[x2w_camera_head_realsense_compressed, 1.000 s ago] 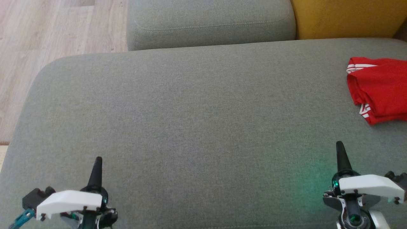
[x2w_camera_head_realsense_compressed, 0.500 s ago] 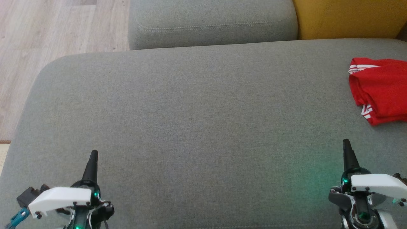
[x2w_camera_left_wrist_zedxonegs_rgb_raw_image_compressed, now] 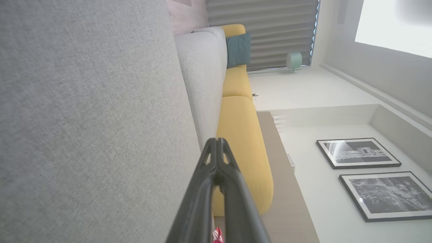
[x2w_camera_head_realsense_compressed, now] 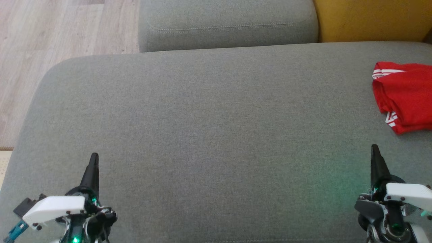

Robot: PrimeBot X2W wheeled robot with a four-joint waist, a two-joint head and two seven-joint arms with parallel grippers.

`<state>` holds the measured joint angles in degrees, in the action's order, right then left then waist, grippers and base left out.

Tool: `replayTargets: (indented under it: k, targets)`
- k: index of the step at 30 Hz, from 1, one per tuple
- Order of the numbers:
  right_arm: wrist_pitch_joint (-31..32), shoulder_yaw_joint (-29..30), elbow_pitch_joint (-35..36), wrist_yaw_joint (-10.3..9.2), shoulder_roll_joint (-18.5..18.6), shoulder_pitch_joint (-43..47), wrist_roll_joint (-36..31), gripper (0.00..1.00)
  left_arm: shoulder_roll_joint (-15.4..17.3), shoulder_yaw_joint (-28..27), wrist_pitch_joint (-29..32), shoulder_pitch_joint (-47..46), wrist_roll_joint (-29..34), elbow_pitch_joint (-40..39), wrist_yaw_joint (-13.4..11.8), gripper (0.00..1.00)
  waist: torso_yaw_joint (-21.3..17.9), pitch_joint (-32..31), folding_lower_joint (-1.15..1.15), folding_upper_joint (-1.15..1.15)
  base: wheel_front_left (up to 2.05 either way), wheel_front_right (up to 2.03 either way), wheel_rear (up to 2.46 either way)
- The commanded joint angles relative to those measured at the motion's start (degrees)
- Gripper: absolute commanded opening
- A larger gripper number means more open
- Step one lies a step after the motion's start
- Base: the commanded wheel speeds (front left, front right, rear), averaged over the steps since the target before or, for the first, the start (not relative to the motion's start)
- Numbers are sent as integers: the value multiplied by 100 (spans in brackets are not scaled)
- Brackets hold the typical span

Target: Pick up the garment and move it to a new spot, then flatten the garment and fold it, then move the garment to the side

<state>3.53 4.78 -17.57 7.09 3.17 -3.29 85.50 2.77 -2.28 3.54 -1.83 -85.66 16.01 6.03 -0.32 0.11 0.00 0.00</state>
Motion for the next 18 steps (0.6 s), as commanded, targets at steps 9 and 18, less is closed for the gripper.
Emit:
replayTargets:
  k: [9, 18]
  targets:
    - [193, 56, 344, 39, 44, -280, 663, 0, 77, -314, 198, -414, -642, -198, 132, 0, 28, 6, 0, 0, 0, 0, 0]
    - [225, 86, 360, 40, 36, -281, 739, 0, 71, -343, 230, -429, -718, -198, 146, 0, 32, 7, 0, 0, 0, 0, 0]
